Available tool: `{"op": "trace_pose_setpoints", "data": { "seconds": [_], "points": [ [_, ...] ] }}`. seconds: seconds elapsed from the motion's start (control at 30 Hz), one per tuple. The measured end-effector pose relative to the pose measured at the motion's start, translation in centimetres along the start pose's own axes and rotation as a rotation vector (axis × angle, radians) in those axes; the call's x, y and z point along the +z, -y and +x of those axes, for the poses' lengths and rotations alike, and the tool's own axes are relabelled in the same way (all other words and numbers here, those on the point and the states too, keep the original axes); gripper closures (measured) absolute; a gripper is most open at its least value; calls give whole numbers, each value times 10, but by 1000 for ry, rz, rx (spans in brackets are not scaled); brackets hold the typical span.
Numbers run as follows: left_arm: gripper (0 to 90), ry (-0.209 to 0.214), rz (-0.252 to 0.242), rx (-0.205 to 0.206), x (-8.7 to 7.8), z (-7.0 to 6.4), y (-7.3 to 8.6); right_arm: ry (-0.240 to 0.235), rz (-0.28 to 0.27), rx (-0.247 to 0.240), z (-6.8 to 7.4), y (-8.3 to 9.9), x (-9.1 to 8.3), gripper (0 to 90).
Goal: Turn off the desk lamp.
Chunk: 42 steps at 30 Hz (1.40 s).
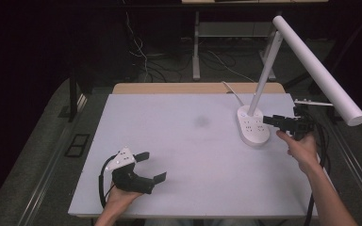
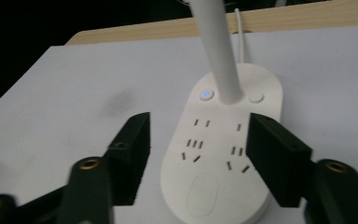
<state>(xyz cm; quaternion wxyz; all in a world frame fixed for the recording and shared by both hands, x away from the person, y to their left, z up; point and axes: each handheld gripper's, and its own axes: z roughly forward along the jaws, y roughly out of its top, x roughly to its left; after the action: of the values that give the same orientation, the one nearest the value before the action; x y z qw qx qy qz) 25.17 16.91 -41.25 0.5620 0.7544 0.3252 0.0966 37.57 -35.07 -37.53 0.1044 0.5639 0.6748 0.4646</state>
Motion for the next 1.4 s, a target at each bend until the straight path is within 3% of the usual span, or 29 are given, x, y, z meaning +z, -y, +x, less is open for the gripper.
{"op": "trace_pose_setpoints", "data": {
  "seconds": [0.17,0.27,0.33,0.67,0.87,1.17,1.4],
  "points": [
    [0,1,-2,-2,0,-1,0,-55,19,-42,16,8,-7,134],
    [0,1,-5,-2,0,-1,0,-84,22,-75,26,12,-12,105],
    [0,0,-6,-4,0,-1,0,-106,25,-88,33,15,-14,6],
    [0,-2,-8,-2,-1,-1,0,-178,38,-151,62,36,-22,6],
    [0,0,-7,-1,-1,-1,0,-205,39,-175,70,47,-25,6],
    [0,-1,-8,0,-2,-1,0,-200,17,-214,81,80,-29,6],
    [0,-1,-6,2,-2,-2,-1,-179,44,-231,86,104,-28,7]
  ]
}}
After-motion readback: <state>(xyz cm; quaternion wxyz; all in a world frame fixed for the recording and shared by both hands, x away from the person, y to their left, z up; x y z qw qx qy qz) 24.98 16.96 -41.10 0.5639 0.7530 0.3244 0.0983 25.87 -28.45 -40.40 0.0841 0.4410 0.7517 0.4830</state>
